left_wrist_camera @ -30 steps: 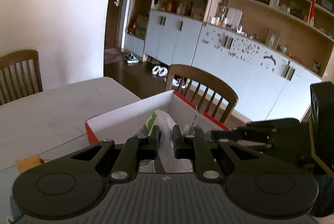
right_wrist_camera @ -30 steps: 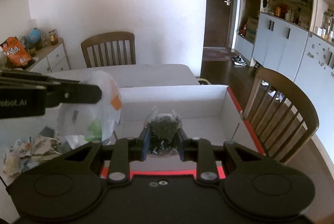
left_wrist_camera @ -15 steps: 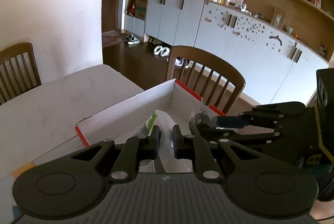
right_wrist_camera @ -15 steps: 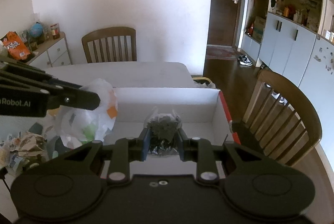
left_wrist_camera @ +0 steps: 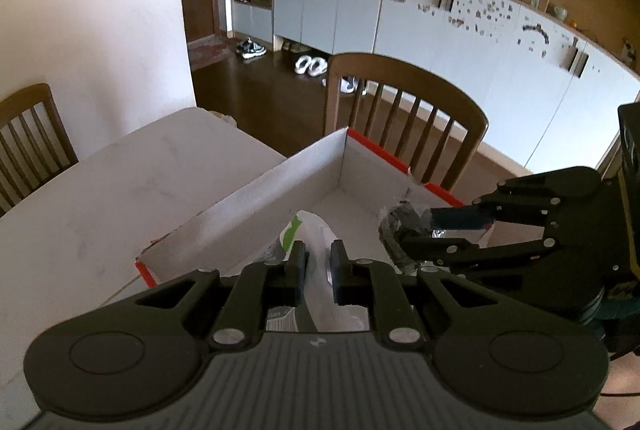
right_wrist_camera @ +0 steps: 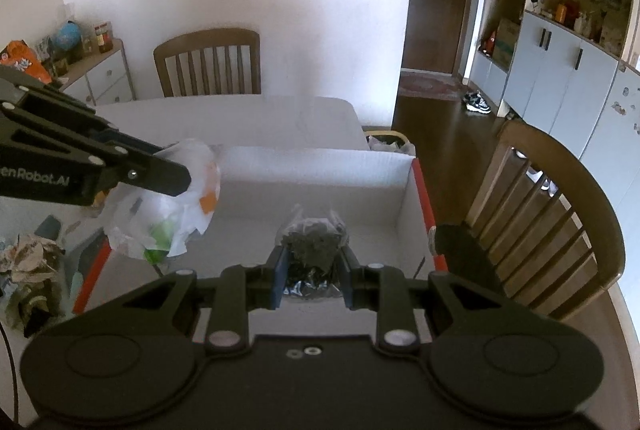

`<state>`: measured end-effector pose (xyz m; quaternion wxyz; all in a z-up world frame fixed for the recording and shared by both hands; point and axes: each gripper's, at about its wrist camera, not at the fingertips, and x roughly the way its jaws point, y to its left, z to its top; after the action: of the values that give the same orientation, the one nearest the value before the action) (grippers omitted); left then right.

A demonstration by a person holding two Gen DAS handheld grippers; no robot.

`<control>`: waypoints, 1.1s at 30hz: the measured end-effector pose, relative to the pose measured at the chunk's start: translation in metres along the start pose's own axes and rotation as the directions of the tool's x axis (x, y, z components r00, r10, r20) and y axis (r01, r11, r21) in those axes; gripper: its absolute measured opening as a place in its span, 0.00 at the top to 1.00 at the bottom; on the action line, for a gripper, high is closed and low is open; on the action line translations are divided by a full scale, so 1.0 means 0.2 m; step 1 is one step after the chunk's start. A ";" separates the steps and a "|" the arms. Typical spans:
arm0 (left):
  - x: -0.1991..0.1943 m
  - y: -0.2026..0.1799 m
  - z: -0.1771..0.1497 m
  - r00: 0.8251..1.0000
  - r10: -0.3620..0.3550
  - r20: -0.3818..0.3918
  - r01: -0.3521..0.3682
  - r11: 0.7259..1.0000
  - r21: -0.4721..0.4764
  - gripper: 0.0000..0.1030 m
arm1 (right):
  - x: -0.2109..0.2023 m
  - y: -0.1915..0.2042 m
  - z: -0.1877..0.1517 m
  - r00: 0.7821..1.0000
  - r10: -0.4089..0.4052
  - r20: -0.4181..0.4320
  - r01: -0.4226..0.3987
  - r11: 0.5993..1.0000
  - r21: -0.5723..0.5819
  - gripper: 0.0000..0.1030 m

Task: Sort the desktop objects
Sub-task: 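Carry the seaweed packet and wipes pack into the red shoebox with both tools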

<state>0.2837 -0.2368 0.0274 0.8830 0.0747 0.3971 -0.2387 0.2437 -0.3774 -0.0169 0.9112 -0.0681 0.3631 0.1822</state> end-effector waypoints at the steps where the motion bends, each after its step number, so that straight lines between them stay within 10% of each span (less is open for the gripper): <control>1: 0.02 0.00 0.00 1.000 0.001 -0.010 -0.001 1.000 0.005 0.89 | 0.02 -0.01 0.00 1.000 0.002 -0.006 -0.002 1.000 -0.004 0.74; 33: 0.47 -0.06 -0.02 0.975 0.002 -0.224 0.014 0.997 0.071 0.88 | 0.32 -0.06 -0.13 0.977 0.032 -0.209 -0.054 0.994 -0.100 0.71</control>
<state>0.3288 -0.2801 -0.0435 0.8286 0.1317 0.4856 -0.2456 0.2744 -0.3772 -0.0796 0.8594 -0.1267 0.4475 0.2125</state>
